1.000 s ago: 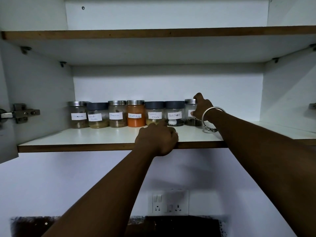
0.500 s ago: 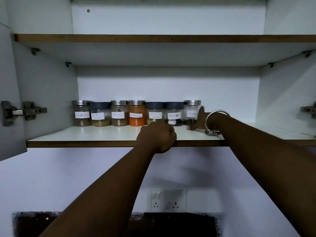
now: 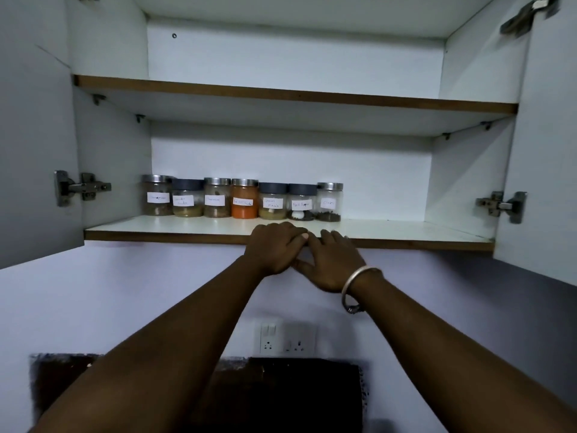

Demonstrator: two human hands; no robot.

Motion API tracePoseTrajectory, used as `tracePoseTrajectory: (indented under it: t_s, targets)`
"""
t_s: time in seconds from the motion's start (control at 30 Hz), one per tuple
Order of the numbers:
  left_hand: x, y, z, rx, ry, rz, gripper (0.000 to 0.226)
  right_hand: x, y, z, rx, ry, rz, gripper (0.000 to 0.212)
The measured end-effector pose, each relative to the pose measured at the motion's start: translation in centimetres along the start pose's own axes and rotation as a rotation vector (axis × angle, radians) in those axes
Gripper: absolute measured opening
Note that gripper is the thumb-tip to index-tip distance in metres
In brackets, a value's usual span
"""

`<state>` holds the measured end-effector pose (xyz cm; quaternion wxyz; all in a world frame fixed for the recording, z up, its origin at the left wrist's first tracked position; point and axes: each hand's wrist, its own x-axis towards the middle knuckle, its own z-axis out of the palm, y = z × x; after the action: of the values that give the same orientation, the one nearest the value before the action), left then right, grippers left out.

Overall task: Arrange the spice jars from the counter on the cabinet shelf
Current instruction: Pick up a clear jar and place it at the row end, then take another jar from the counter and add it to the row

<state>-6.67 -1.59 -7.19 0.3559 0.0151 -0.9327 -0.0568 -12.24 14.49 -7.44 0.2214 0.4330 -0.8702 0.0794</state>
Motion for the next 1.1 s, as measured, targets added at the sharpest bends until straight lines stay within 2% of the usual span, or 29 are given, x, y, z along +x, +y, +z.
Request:
tracePoseTrajectory:
  t_s: [0.07,0.13,0.17,0.3,0.37,0.47,0.63,0.7,0.8,0.87,1.0,1.1]
  targets:
    - [-4.3,1.0,0.4,-0.226,0.095,0.051,0.05,-3.3,-3.1,0.8,0.23,0.084,-0.083,0.077]
    - [-10.0,1.9,0.5,-0.584,0.157,0.0,0.052,-6.8,-7.1,2.4,0.508,0.101,-0.095,0.083]
    - [-12.8,2.0,0.7,-0.692,0.172,-0.038,0.054,-8.7,-9.0,3.5,0.588,0.096,-0.101,0.09]
    - [-26.2,0.9,1.6,-0.765,0.149,-0.176,0.048,-17.1,-16.2,10.0,0.809,-0.023,-0.165,0.097]
    - [-32.2,-0.9,2.9,-0.749,0.131,-0.315,0.039,-20.1,-18.9,14.4,0.87,-0.076,-0.19,0.095]
    - [-38.5,-3.4,4.3,-0.722,0.096,-0.519,0.028,-22.1,-21.0,20.1,0.889,-0.195,-0.149,0.091]
    - [-47.9,-6.2,6.1,-0.587,-0.072,-0.942,0.026,-25.4,-25.7,30.2,0.76,-0.417,-0.124,0.061]
    - [-50.2,-6.2,6.0,-0.536,-0.115,-1.021,0.027,-26.4,-27.4,33.5,0.597,-0.552,-0.174,0.069]
    - [-52.6,-6.3,5.3,-0.479,-0.201,-1.086,0.031,-28.0,-29.1,37.8,0.365,-0.836,-0.247,0.102]
    - [-53.6,-6.5,5.0,-0.476,-0.24,-1.097,0.033,-29.1,-29.6,39.7,0.385,-0.922,-0.251,0.11]
    - [-54.9,-6.6,5.4,-0.5,-0.289,-1.098,0.029,-31.1,-28.9,40.7,0.437,-0.793,-0.174,0.099]
    - [-55.3,-6.8,6.5,-0.561,-0.35,-1.054,0.025,-32.1,-27.2,40.2,0.481,-0.805,-0.128,0.098]
